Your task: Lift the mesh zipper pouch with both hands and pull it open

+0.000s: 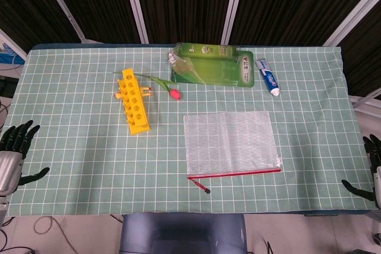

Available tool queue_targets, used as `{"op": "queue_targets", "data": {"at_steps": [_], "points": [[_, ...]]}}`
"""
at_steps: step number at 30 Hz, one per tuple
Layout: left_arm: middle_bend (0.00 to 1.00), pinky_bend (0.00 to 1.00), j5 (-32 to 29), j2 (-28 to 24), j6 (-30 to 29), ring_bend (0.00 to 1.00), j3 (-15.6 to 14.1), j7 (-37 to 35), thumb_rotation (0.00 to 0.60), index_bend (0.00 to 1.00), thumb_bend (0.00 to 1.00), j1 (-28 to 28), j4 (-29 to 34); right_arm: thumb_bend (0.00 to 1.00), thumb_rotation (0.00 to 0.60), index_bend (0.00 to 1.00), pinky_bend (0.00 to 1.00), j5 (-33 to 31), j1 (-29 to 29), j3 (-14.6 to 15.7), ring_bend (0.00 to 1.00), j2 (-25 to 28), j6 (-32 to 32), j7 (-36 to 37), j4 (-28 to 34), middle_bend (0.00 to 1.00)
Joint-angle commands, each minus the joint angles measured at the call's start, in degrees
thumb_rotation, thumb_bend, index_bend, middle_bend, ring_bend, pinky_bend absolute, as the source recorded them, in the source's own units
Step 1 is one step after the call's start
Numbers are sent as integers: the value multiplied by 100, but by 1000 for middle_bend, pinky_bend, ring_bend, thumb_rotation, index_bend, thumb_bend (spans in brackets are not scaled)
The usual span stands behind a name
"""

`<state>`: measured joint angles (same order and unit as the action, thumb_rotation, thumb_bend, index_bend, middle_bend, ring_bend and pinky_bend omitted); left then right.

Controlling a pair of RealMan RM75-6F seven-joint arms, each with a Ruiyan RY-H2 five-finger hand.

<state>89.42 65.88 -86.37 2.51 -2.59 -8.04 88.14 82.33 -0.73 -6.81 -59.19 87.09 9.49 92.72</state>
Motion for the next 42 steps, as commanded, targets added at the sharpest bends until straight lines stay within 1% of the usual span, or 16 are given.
{"op": "queue_targets", "data": {"at_steps": [1, 3, 6, 11, 12, 13, 15, 19, 22, 24, 25, 29, 31, 32, 35, 42], "points": [[0, 0, -9, 23, 18, 0, 10, 42, 600, 0, 24, -16, 4, 84, 600, 0, 258, 131, -54, -54, 29, 51, 78, 52, 117, 2], [0, 0, -25, 46, 50, 0, 17, 107, 600, 0, 24, -33, -10, 84, 600, 0, 299, 221, -111, -107, 118, 85, 120, 75, 218, 58], [0, 0, -92, 67, 112, 0, 33, 180, 600, 0, 24, -52, 2, 95, 600, 0, 445, 325, -268, -218, 305, 156, 78, 82, 479, 245], [0, 0, -161, 68, 143, 0, 50, 249, 600, 0, 24, -54, 46, 132, 600, 21, 662, 256, -711, -404, 638, 381, -486, -22, 1261, 580], [0, 0, -174, 70, 149, 0, 54, 272, 600, 0, 24, -55, 50, 137, 600, 36, 689, 202, -822, -439, 682, 435, -658, -74, 1454, 627], [0, 0, -194, 73, 162, 0, 58, 298, 600, 0, 24, -57, 52, 146, 600, 73, 737, 148, -951, -473, 752, 486, -861, -134, 1665, 703], [0, 0, -220, 79, 180, 0, 63, 341, 600, 0, 24, -61, 62, 164, 600, 140, 802, 37, -1151, -536, 843, 541, -1148, -288, 1963, 804], [0, 0, -281, 95, 206, 0, 79, 432, 600, 0, 24, -64, 82, 199, 600, 255, 889, -214, -1656, -678, 961, 437, -1695, -958, 2421, 933], [0, 0, -346, 89, 282, 0, 79, 446, 600, 0, 24, -78, 114, 221, 600, 346, 942, -400, -1978, -707, 999, 255, -2050, -1381, 2589, 992], [0, 0, -381, 79, 325, 0, 79, 500, 600, 0, 24, -88, 134, 228, 600, 391, 964, -632, -2228, -716, 1000, 57, -2293, -1769, 2682, 1000], [0, 0, -398, 82, 340, 0, 80, 546, 600, 0, 24, -91, 130, 230, 600, 409, 972, -729, -2465, -658, 1000, -193, -2600, -2007, 2734, 1000], [0, 0, -445, 77, 382, 0, 82, 582, 600, 0, 24, -98, 165, 236, 600, 434, 981, -1266, -2786, -610, 1000, -757, -2721, -2675, 2728, 1000], [0, 0, -463, 75, 390, 0, 87, 596, 600, 0, 24, -99, 173, 238, 600, 439, 981, -1508, -2926, -543, 1000, -1059, -2750, -2973, 2713, 1000], [0, 0, -485, 76, 402, 0, 91, 599, 600, 0, 24, -99, 177, 238, 600, 443, 981, -1645, -3032, -443, 1000, -1316, -2856, -3131, 2670, 1000], [0, 0, -503, 70, 423, 0, 95, 610, 600, 0, 23, -107, 187, 238, 600, 451, 982, -2020, -3215, -313, 1000, -1939, -2758, -3596, 2487, 1000], [0, 0, -505, 58, 469, 0, 89, 547, 600, 0, 24, -126, 172, 238, 600, 467, 981, -2566, -3449, -134, 1000, -2883, -2494, -4222, 2083, 1000]]}}
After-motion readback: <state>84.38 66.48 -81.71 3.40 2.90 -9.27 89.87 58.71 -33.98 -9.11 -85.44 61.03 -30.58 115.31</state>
